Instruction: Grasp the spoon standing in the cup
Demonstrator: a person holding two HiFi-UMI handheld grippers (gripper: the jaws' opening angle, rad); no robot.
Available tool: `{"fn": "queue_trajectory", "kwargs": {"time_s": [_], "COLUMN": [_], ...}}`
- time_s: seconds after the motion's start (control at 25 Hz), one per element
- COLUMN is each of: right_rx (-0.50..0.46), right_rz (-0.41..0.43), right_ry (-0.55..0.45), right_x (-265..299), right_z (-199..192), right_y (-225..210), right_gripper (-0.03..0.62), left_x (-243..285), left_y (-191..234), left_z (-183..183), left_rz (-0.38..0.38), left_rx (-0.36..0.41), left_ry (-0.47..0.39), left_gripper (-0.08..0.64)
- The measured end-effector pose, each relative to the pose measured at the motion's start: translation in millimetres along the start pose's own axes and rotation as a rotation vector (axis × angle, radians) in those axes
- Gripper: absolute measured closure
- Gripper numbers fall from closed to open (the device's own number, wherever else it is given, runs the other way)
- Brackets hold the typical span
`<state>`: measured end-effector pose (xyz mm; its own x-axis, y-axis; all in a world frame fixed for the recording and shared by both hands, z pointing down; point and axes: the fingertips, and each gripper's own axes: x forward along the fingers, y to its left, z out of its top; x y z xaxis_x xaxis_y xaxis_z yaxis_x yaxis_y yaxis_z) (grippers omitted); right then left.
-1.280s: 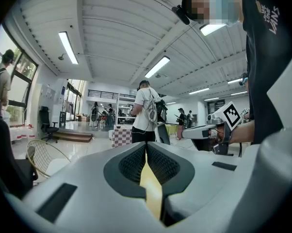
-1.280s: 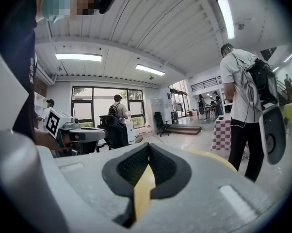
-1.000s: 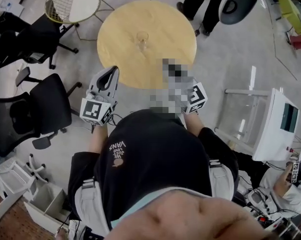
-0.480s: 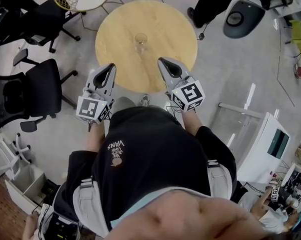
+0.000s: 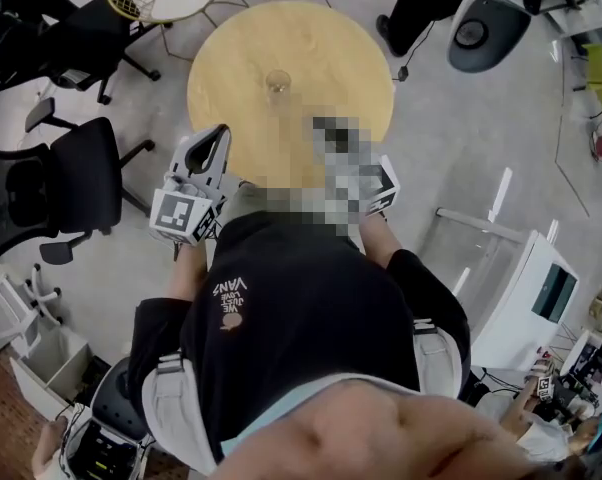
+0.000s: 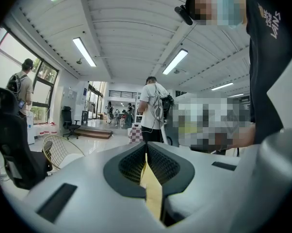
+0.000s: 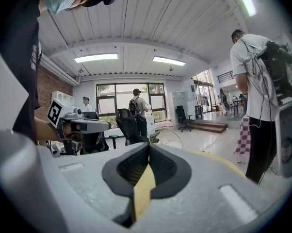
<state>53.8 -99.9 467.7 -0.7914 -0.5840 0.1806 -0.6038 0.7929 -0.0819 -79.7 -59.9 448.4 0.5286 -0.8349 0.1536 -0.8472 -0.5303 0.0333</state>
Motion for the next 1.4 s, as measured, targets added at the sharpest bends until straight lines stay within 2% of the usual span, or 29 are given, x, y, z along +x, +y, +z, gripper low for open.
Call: {"fn": "queue_trajectory", "kwargs": {"time_s": [0.44, 1.0, 1.4], "right_rx": [0.005, 0.013, -0.023], "right_rz": [-0.009, -0.011, 0.008], "right_ry": [0.023, 0.059, 0.127], "right_x": [37, 73, 90], "right_z": [-6, -10, -34], "right_y": [-21, -32, -32], "right_gripper": [0.594, 0.592, 0.592], "left_x": [32, 45, 46], "left_y": [21, 52, 64], "left_z": [11, 16, 10], "left_rz": [-0.068, -0.064, -0.050], "left_rx": [0.032, 0.011, 0.016], "left_ry": [-0.004, -0.021, -0.022], "left_gripper": [0.552, 0.552, 0.552]}}
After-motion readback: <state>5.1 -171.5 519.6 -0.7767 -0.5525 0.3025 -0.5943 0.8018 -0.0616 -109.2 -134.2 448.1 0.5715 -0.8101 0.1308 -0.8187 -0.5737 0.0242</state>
